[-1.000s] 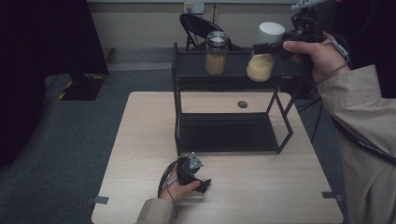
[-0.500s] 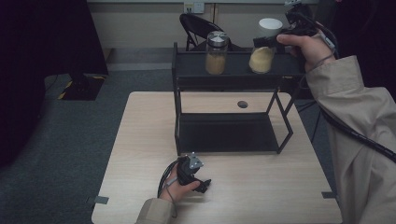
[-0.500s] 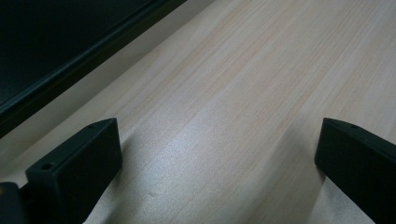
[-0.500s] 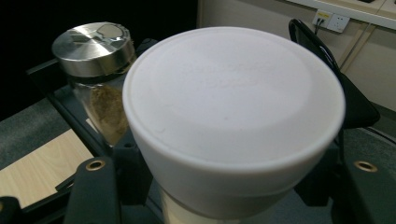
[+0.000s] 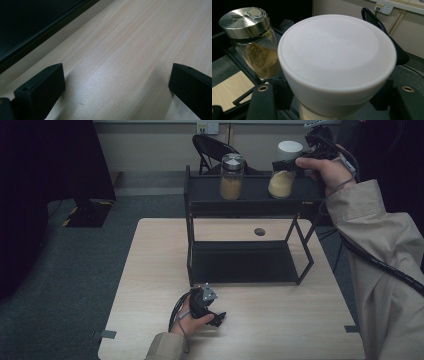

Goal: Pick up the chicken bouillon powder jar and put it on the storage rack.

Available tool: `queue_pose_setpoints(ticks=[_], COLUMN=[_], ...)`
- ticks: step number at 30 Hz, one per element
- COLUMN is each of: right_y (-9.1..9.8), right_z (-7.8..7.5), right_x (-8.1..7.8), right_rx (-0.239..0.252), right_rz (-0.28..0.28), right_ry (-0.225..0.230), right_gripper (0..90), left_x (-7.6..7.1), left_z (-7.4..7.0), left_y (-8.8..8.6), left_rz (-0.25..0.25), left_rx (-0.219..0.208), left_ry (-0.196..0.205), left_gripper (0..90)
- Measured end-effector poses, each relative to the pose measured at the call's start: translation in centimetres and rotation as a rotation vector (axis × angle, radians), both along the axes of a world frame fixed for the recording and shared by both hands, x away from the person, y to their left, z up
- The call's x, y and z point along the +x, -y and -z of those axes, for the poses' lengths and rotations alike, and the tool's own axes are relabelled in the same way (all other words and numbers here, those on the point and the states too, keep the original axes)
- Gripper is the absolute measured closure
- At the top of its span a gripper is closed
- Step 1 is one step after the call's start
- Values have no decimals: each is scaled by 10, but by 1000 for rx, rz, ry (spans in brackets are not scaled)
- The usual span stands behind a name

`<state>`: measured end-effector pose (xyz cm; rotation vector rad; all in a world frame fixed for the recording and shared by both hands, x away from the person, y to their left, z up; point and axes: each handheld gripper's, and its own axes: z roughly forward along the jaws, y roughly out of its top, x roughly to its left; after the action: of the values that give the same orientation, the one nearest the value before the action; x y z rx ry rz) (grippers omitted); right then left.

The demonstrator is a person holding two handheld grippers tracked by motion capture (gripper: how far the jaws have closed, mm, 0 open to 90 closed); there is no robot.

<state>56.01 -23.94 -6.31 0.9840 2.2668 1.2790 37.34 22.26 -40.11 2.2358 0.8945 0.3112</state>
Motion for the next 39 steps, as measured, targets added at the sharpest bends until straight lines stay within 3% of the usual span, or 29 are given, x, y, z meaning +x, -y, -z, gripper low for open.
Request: queue_pose_setpoints(ticks=[14,26,32,39], right_y=[6,6,5,-2], right_z=[8,14,19,24], right_x=[0,-5,-5,-15], right_rx=[42,52,66,75], right_rz=[12,8,13,67], right_ry=[-2,25,20,47], right_gripper=[341,324,248,50], left_x=[0,0,0,0], left_z=[0,0,0,0], left_y=[0,0,0,0], left_rz=[0,0,0,0], left_rx=[0,0,0,0], left_ry=[0,0,0,0], left_gripper=[1,1,1,1])
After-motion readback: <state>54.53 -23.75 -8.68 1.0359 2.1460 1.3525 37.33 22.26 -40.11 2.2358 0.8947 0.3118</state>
